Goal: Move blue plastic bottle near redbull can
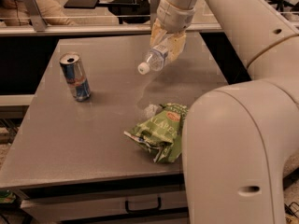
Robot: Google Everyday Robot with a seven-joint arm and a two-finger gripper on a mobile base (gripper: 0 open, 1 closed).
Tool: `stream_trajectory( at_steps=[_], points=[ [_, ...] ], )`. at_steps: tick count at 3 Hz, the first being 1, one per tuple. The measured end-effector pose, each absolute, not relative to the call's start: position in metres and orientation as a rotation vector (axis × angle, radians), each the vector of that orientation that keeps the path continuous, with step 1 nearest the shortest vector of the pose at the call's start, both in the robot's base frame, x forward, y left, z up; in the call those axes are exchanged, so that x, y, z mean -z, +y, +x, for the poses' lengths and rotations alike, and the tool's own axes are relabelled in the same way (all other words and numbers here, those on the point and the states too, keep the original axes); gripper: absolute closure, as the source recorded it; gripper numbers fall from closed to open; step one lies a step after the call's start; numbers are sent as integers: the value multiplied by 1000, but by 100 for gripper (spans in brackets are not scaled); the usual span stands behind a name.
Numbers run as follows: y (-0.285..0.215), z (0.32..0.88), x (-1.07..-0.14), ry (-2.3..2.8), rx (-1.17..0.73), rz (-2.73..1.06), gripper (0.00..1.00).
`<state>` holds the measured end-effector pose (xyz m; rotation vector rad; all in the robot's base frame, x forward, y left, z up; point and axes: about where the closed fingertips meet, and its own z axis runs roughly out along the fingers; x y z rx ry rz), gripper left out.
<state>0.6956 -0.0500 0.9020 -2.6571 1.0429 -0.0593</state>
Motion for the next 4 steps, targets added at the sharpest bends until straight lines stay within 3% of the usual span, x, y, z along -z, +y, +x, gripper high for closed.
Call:
stream_trajectory(
  at_steps=[4],
  points=[
    [49, 595, -890, 950, -108, -2655, 100]
  ],
)
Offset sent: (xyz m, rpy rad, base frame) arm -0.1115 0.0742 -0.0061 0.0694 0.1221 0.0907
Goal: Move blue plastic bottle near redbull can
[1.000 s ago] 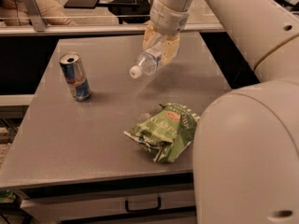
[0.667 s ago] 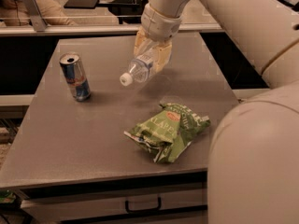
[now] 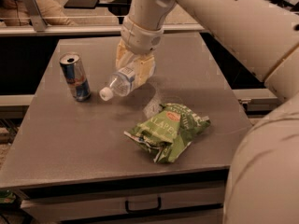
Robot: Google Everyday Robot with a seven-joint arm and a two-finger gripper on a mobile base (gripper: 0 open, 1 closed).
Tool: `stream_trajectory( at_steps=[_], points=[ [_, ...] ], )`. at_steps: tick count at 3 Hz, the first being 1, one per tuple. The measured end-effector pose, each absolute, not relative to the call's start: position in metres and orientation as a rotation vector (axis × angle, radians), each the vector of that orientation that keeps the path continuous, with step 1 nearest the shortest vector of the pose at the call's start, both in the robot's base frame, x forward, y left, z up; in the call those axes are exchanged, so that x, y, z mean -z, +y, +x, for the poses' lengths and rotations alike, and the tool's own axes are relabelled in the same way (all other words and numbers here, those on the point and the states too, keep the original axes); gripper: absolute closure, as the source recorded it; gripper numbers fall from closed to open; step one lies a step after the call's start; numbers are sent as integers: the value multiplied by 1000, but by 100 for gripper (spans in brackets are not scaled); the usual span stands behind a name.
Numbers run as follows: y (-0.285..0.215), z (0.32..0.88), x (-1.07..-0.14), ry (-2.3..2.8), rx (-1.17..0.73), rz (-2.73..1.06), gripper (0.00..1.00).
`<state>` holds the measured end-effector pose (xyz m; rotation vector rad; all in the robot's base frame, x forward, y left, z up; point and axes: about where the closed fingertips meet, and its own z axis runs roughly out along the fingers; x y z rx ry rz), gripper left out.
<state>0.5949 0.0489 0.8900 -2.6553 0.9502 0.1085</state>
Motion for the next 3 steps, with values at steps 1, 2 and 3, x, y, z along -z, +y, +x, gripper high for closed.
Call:
stream_trajectory(
  at_steps=[1, 2, 3],
  points=[
    [77, 591, -884, 975, -107, -2658, 100],
    [91, 594, -880, 994, -107, -2662, 100],
    [104, 594, -875, 1007, -123, -2669, 84]
  ],
)
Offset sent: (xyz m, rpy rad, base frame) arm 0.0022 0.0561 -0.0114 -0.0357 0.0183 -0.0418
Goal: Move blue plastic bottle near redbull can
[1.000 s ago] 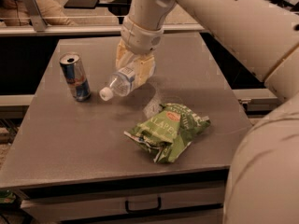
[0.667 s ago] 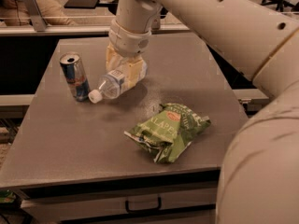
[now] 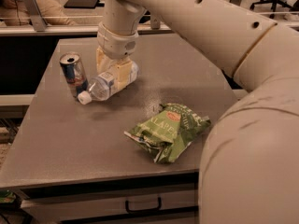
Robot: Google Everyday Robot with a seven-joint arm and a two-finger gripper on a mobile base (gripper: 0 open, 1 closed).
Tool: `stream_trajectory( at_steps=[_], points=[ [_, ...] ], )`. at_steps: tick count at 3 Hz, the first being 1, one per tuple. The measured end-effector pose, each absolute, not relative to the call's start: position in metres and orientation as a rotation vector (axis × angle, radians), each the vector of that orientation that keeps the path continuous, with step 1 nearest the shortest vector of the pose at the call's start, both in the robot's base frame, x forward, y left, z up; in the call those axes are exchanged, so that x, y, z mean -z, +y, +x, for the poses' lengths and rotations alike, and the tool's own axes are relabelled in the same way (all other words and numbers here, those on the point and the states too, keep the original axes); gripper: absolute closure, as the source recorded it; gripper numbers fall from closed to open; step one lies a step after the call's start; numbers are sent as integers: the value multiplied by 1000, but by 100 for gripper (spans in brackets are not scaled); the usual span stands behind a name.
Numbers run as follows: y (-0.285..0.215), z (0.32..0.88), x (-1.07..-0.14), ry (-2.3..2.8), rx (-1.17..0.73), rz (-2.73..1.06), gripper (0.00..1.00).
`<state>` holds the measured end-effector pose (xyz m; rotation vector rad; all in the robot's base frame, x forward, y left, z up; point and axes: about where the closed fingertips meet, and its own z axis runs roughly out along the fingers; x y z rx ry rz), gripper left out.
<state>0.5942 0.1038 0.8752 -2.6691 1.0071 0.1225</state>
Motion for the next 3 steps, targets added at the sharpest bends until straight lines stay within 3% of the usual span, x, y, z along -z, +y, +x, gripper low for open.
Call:
stream_trajectory(
  at_steps=[3],
  points=[
    [117, 591, -866, 1018, -143, -2673, 14]
  ],
)
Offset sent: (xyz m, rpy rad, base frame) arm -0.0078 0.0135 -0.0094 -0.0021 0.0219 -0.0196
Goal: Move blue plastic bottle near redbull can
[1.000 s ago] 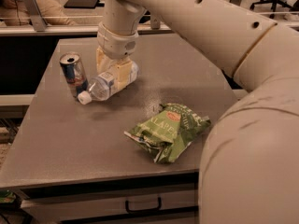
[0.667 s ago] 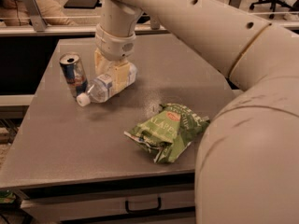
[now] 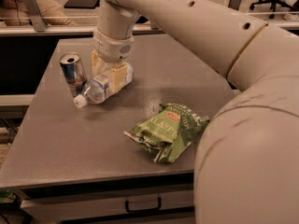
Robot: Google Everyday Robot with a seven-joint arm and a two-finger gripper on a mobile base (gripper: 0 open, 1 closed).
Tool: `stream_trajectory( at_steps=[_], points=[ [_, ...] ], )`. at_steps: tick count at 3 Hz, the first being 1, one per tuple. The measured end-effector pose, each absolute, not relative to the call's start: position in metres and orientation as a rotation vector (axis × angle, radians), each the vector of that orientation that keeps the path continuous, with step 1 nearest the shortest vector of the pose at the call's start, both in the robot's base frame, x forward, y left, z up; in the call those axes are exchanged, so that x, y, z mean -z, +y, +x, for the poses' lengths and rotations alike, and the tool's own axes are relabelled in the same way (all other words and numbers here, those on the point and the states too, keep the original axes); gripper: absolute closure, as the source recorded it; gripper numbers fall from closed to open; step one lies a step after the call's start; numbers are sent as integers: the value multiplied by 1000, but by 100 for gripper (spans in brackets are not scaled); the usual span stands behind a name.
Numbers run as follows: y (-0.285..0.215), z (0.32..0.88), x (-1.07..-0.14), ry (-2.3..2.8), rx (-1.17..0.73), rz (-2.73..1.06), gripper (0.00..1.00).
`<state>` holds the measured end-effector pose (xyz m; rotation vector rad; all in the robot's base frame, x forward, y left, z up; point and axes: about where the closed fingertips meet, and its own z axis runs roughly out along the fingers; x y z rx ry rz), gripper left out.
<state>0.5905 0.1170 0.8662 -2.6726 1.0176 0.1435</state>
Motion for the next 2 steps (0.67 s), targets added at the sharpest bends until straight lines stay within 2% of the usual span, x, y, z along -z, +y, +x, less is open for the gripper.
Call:
stream_trajectory(
  at_steps=[1, 2],
  points=[
    [118, 591, -865, 1016, -144, -2672, 0],
    [118, 591, -865, 1016, -144, -2672, 0]
  ],
)
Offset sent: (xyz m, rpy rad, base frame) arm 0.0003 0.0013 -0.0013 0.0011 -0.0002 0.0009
